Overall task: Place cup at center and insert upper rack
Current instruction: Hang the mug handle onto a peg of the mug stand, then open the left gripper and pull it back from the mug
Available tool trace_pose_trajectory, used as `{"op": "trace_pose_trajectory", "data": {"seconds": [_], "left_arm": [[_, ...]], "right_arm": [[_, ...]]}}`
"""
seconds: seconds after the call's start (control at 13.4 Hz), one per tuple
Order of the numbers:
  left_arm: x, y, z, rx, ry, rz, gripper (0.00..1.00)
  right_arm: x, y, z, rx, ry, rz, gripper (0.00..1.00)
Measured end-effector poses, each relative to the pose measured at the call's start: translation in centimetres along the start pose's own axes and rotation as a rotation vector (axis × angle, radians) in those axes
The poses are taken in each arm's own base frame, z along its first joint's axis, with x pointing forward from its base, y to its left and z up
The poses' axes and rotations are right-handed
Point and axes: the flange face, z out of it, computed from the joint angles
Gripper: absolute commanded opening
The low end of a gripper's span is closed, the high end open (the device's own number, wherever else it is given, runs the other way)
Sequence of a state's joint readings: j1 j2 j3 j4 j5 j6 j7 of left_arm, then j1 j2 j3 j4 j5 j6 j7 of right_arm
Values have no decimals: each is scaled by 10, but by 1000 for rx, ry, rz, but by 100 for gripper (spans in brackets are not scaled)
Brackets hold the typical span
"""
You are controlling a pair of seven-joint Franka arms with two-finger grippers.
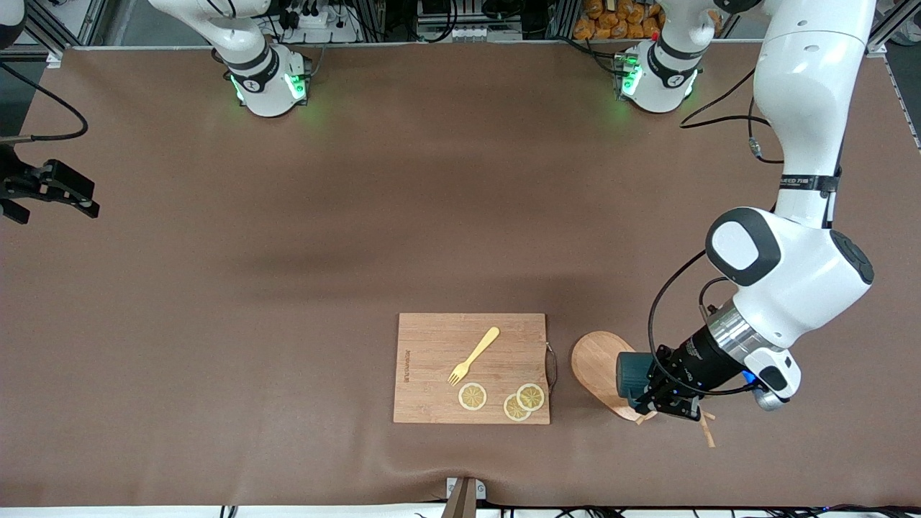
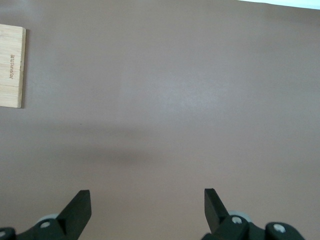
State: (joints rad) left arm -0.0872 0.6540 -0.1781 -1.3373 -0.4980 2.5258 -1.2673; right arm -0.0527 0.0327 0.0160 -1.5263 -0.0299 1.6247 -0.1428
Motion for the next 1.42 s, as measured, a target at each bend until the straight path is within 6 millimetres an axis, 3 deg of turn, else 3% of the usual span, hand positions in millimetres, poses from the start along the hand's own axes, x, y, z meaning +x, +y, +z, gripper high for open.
{"op": "trace_pose_trajectory", "data": {"seconds": [0.6,0.67,0.75,1.42], "left_arm": [[11,2,-5,-5,7,-13,1],[12,2,-5,-6,7,-16,56],[12,2,-5,-6,6,-17,100],[8,8,-20,-1,-2,-14,100]], "right_arm": [[0,0,0,0,0,0,100],[0,0,0,0,0,0,100],[0,0,0,0,0,0,100],[-1,3,0,0,-1,7,100]]}}
